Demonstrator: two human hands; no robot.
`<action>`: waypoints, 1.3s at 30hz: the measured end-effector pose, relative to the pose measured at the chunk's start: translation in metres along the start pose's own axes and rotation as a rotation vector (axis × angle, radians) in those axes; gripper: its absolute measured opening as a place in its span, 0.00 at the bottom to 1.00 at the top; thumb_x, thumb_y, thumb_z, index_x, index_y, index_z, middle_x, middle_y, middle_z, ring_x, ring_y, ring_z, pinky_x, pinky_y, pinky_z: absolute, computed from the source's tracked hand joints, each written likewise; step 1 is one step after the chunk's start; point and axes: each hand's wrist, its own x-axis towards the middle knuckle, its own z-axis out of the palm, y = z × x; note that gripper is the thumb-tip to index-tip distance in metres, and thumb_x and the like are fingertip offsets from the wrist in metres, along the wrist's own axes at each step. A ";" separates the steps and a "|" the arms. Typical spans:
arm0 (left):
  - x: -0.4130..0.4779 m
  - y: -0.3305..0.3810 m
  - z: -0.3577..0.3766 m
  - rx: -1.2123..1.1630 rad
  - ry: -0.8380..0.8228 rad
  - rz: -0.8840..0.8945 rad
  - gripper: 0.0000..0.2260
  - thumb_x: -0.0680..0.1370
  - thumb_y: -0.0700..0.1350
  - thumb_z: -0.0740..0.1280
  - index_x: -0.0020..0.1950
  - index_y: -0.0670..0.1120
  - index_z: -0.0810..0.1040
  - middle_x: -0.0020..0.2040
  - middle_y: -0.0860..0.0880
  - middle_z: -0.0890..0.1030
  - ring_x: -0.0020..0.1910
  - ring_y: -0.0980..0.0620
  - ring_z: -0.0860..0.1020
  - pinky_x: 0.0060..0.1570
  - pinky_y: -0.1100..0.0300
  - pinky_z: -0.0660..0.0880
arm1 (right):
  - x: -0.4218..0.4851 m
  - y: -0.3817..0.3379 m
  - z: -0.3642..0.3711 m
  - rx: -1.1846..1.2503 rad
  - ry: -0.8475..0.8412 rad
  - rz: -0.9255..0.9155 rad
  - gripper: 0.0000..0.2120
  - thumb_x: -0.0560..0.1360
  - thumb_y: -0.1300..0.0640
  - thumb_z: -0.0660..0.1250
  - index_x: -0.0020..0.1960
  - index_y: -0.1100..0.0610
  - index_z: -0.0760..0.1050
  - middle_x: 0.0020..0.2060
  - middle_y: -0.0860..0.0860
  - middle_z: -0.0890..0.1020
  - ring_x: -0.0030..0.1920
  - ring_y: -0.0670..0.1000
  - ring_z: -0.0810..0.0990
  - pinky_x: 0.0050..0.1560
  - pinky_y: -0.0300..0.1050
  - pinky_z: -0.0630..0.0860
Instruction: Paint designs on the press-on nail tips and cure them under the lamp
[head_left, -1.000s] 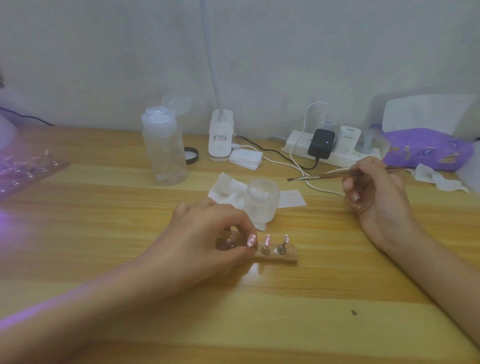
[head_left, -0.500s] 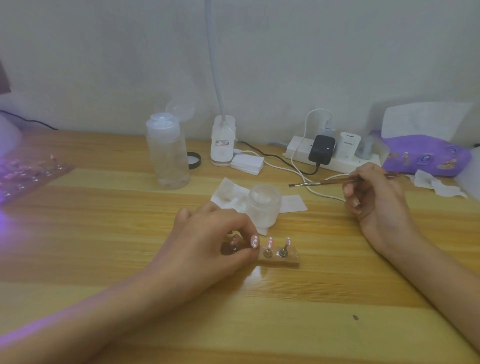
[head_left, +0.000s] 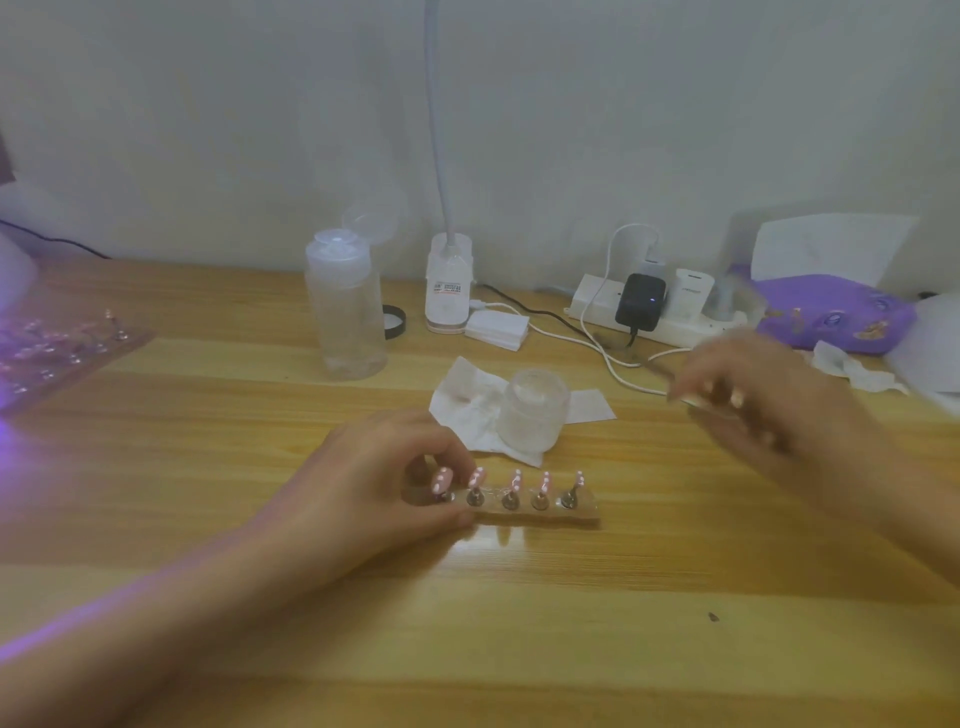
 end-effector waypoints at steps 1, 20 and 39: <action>-0.002 0.001 0.000 -0.019 0.012 0.013 0.09 0.68 0.48 0.79 0.42 0.59 0.82 0.44 0.60 0.78 0.45 0.56 0.77 0.45 0.64 0.73 | -0.009 -0.004 0.003 -0.153 -0.084 -0.064 0.16 0.74 0.63 0.68 0.53 0.43 0.73 0.53 0.40 0.75 0.48 0.43 0.75 0.41 0.39 0.76; 0.055 0.079 0.046 -0.011 0.051 0.472 0.11 0.70 0.44 0.79 0.49 0.56 0.83 0.42 0.61 0.74 0.43 0.61 0.76 0.43 0.73 0.69 | -0.080 -0.014 -0.023 0.167 0.021 0.305 0.11 0.69 0.43 0.73 0.49 0.45 0.82 0.44 0.39 0.81 0.45 0.42 0.73 0.38 0.31 0.66; 0.122 0.194 0.187 0.605 -0.321 0.369 0.38 0.76 0.67 0.44 0.80 0.48 0.60 0.78 0.41 0.62 0.75 0.45 0.67 0.68 0.40 0.68 | -0.177 0.176 -0.115 0.058 0.027 0.975 0.17 0.71 0.48 0.75 0.59 0.45 0.79 0.55 0.42 0.78 0.61 0.46 0.72 0.65 0.42 0.66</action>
